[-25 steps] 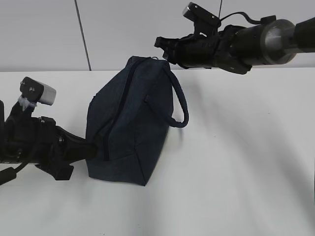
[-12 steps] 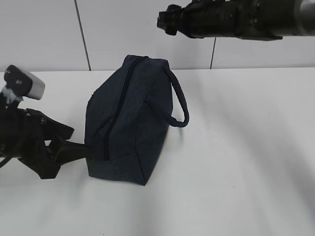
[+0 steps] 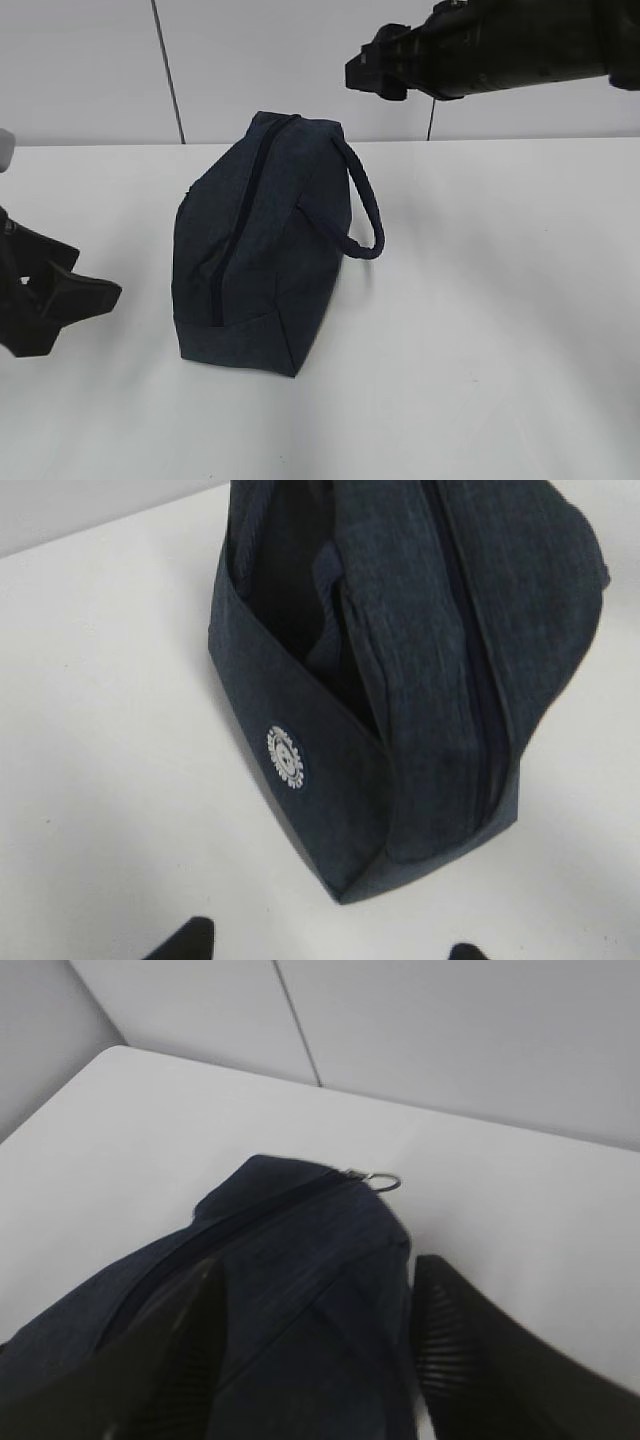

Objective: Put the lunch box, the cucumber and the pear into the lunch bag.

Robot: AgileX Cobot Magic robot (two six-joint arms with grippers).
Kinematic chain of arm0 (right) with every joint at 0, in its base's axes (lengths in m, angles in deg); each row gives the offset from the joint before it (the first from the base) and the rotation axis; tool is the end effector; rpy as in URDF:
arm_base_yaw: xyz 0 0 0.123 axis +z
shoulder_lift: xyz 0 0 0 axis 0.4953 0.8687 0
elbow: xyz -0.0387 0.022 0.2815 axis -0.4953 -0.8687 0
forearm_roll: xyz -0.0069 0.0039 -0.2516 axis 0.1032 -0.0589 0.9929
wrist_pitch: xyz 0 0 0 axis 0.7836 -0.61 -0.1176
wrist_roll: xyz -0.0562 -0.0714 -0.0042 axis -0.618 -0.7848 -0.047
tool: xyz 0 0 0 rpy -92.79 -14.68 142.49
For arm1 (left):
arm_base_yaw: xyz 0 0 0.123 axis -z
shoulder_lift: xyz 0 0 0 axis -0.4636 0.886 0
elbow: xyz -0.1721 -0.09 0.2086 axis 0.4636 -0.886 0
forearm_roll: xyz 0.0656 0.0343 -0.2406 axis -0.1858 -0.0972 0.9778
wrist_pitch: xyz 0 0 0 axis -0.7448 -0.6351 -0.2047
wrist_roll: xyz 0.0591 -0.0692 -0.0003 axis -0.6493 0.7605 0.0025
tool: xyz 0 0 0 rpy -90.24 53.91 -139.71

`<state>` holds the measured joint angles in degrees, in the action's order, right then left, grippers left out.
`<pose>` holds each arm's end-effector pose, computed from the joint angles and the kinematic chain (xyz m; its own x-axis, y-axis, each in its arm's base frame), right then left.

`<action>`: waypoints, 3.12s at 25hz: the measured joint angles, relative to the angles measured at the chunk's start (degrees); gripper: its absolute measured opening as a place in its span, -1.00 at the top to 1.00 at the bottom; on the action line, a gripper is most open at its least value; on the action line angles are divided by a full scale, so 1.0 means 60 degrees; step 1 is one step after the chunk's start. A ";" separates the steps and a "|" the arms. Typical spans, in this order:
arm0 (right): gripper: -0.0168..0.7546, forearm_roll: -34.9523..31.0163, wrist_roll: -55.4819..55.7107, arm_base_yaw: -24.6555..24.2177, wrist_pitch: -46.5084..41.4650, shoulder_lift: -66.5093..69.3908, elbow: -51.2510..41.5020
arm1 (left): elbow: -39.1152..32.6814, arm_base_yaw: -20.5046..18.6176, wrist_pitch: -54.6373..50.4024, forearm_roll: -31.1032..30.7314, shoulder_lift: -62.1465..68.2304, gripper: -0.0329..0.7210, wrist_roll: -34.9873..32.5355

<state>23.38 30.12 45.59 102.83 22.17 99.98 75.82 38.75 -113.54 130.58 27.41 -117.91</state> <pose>0.3678 0.1306 0.3048 -0.4363 -0.0140 -0.8997 -0.4602 0.8627 0.2098 0.2015 -0.0726 0.2320 -0.5201 0.4271 -0.7396 0.6379 0.7701 -0.0038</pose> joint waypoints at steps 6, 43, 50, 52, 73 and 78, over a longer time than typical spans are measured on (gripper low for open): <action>-0.20 0.0035 -0.0066 0.0000 0.2463 -0.1544 -0.1464 | -0.0001 0.0000 -0.0890 -0.2310 -0.1307 -0.13 0.2285; 0.08 -0.9694 -1.1700 0.0033 -0.7158 -0.2969 -0.4182 | -0.0001 0.0000 -0.3574 -0.6126 -0.4679 -0.08 0.5617; 0.12 -1.5264 -1.6524 0.1004 -0.7823 -0.5394 -0.4224 | -0.0001 0.0000 -0.4143 -0.6272 -0.5718 -0.07 0.6286; 0.13 -1.5253 -1.6621 0.1004 -0.9024 -0.6149 -0.4224 | -0.0001 0.0000 -0.4470 -0.6626 -0.6143 -0.07 0.6978; 0.13 -1.6271 -1.8072 0.1004 -1.3681 -1.4327 -0.7088 | -0.0284 0.0000 -0.6240 -0.8151 -0.9424 -0.04 1.0794; 0.13 -1.6271 -1.8134 0.1004 -1.3681 -1.5563 -0.7153 | -0.0287 0.0000 -0.6240 -0.8449 -1.0449 0.00 1.0838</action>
<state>-74.25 -78.69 51.62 20.75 -71.21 57.06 74.10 38.75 -150.98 79.89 -35.28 -52.89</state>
